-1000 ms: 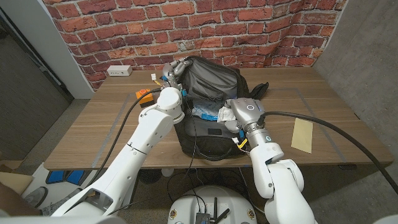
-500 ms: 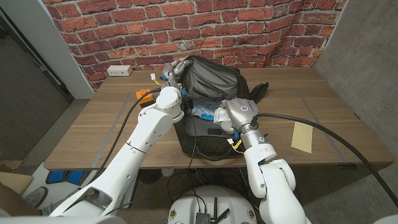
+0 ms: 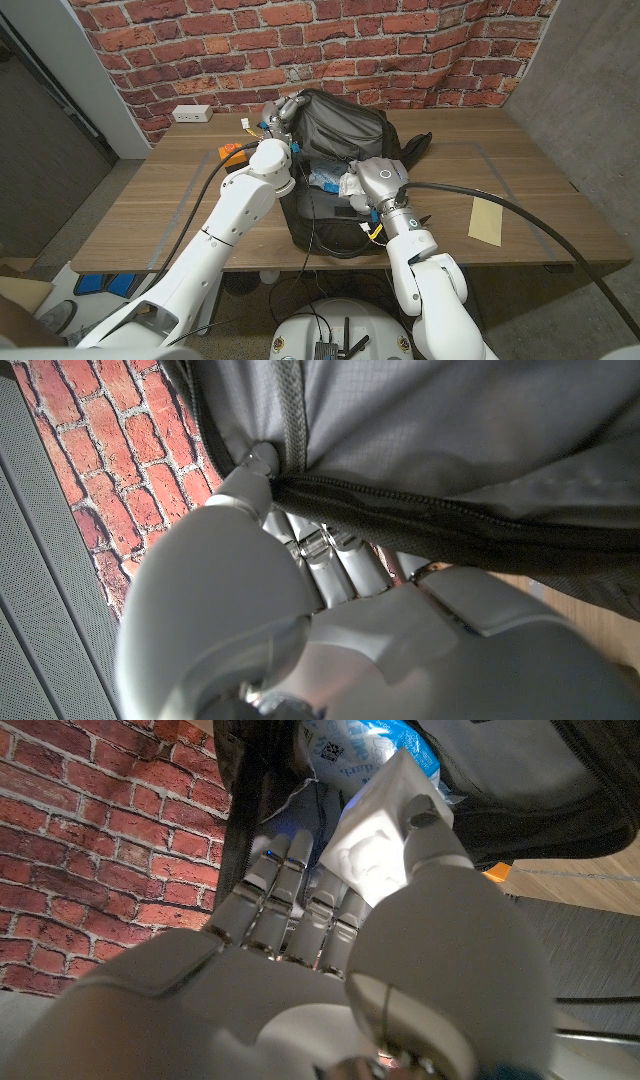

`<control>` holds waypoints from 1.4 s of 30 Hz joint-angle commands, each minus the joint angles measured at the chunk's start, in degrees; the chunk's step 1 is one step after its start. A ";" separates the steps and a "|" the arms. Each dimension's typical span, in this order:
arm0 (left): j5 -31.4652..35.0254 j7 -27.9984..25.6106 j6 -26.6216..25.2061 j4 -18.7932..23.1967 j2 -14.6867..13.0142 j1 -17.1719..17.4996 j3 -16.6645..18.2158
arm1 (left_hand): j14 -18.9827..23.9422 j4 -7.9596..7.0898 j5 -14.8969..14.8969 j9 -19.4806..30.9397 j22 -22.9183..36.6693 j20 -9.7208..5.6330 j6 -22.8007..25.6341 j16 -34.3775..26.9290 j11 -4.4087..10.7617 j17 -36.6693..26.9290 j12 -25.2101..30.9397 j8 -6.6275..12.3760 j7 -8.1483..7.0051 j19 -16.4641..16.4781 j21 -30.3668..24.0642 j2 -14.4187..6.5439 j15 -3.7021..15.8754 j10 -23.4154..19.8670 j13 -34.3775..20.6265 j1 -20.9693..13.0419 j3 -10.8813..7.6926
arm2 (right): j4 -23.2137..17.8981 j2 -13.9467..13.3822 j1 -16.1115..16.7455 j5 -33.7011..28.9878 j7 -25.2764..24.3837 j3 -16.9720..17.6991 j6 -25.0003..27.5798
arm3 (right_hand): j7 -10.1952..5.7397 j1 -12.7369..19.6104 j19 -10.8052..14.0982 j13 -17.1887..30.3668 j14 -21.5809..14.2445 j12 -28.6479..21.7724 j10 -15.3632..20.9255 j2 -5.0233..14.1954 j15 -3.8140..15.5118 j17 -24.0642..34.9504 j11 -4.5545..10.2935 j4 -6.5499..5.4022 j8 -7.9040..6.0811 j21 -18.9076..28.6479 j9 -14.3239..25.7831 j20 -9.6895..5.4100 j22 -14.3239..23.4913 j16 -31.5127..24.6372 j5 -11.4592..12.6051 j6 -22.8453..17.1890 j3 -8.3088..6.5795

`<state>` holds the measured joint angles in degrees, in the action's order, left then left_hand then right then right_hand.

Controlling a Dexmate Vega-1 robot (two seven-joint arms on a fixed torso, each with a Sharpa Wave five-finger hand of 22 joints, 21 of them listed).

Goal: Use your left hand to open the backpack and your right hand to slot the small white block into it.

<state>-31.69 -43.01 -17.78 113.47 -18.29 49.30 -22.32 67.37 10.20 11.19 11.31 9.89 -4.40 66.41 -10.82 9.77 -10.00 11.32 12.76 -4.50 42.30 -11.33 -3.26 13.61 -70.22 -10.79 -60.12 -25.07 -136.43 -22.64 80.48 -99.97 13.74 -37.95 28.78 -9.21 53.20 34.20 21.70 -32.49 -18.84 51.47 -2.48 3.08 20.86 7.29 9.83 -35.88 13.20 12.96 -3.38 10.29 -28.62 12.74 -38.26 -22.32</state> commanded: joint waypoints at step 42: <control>-3.03 -0.74 0.77 1.80 -1.49 0.20 0.60 | 1.02 -0.09 0.37 0.15 0.17 -7.11 0.37 0.03 1.19 -0.08 0.03 -0.04 0.46 0.91 -0.41 -0.16 0.21 -1.43 -0.18 -0.89 -0.14 | 7.88 -3.41 -11.96 4.74 1.81 -3.68 -2.97 | -1.81 3.99 0.42 1.98 -1.51 0.07 5.58 3.92 9.46 0.36 5.01 -0.41 -0.40 0.49 -0.20 -4.90 0.35 0.43 0.36 -1.72 0.10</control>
<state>-34.46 -43.83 -16.72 115.32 -19.48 50.10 -21.77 67.76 10.22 11.07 11.31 9.89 -4.59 66.72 -10.75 9.87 -10.01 10.86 12.61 -4.19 42.72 -11.33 -3.01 13.80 -70.12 -10.81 -60.80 -25.06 -130.32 -25.27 70.98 -97.04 15.14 -40.77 25.98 -9.22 53.43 34.19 21.71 -33.46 -18.60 51.49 -2.71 3.17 20.93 7.27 9.65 -36.13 13.20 12.63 -3.38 10.58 -28.16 12.68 -38.25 -22.13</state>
